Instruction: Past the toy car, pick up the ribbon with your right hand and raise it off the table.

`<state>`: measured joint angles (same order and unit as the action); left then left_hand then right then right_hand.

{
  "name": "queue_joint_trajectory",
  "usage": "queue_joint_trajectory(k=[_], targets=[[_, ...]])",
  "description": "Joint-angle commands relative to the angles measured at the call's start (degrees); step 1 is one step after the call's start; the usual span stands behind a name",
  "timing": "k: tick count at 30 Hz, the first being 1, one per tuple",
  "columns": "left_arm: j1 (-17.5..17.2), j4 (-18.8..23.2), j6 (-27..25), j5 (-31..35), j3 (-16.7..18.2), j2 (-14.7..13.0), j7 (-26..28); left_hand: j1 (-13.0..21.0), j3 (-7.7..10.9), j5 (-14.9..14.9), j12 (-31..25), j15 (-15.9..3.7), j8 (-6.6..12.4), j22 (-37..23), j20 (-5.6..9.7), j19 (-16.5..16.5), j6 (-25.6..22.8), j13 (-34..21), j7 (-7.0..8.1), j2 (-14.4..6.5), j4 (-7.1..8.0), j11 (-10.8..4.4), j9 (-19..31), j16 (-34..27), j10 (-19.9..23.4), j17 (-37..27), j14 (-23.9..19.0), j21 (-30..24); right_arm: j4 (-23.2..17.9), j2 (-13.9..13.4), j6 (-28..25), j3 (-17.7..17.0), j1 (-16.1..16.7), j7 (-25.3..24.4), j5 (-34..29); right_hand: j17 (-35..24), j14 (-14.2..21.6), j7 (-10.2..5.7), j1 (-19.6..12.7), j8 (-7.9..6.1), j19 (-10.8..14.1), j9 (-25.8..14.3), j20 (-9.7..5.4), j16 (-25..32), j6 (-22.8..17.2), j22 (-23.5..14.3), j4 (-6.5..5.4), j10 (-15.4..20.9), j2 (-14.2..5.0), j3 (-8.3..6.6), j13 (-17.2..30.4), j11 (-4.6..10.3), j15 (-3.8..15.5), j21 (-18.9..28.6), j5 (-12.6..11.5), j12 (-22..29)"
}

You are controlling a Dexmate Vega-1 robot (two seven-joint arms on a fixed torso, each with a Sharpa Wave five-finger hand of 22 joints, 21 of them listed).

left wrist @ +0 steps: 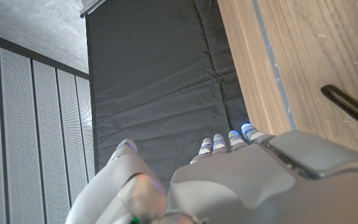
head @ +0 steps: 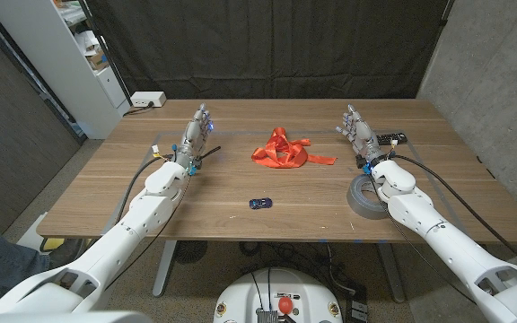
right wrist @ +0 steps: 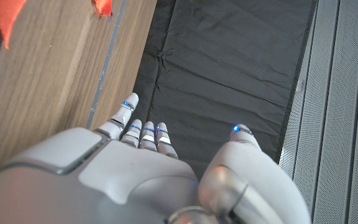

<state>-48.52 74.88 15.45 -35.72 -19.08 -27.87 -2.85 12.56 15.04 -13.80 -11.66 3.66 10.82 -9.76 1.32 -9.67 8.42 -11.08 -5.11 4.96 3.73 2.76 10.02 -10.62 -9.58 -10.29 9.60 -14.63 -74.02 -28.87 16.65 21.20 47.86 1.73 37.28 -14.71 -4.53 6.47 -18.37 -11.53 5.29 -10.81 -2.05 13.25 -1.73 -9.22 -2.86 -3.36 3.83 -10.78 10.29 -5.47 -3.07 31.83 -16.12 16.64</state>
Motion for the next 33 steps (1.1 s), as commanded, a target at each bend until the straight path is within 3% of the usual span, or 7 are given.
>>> queue_joint_trajectory(k=[1,12,33], targets=[[-1.0,0.1,-3.7,5.8,6.9,5.4,-4.6,0.7,0.36,-0.3,-0.3,0.16,0.32,-0.3,-0.19,-1.4,0.0,-0.2,0.01,-0.2,-0.08,-0.01,0.1,-0.4,-0.5,-0.1,0.6,-0.2,0.3,0.4,0.0,0.0,0.0,-0.7,-0.2,0.0,0.3,0.11,-0.6,-0.49,0.7,-0.1,-0.44,0.3,-0.8,-0.1,0.14,0.8,-0.18,-0.42,0.2,-0.18,0.46,0.0,-0.3,0.3],[-1.9,0.6,-4.7,9.5,11.5,9.2,-8.1,0.9,0.42,-0.2,-0.3,0.31,0.30,-0.3,-0.38,-1.4,-0.1,-0.1,0.04,-0.5,-0.20,0.20,0.1,-0.4,-0.5,-0.1,0.6,0.0,-0.5,0.2,0.2,0.0,0.3,-1.2,-0.6,0.3,0.2,0.01,-1.1,-0.41,0.6,0.0,-0.41,0.2,-0.8,-0.2,0.43,0.8,-0.70,-0.66,0.2,-0.26,0.41,-0.6,-0.4,-0.2],[-4.1,4.2,-6.7,13.0,15.6,11.8,-9.2,1.2,0.54,0.0,-0.3,0.40,0.26,-0.3,-0.65,-1.4,-0.3,0.0,0.09,-1.0,-0.39,0.17,0.2,-0.4,-0.4,-0.1,0.4,0.5,-1.8,-0.5,1.1,1.3,-0.8,0.0,-3.2,1.0,-0.5,-0.01,-2.6,-0.05,0.3,0.0,-0.23,-0.4,-0.3,-0.2,1.27,0.2,-1.62,-1.22,0.2,-0.18,0.22,-1.9,-0.5,-1.4]])
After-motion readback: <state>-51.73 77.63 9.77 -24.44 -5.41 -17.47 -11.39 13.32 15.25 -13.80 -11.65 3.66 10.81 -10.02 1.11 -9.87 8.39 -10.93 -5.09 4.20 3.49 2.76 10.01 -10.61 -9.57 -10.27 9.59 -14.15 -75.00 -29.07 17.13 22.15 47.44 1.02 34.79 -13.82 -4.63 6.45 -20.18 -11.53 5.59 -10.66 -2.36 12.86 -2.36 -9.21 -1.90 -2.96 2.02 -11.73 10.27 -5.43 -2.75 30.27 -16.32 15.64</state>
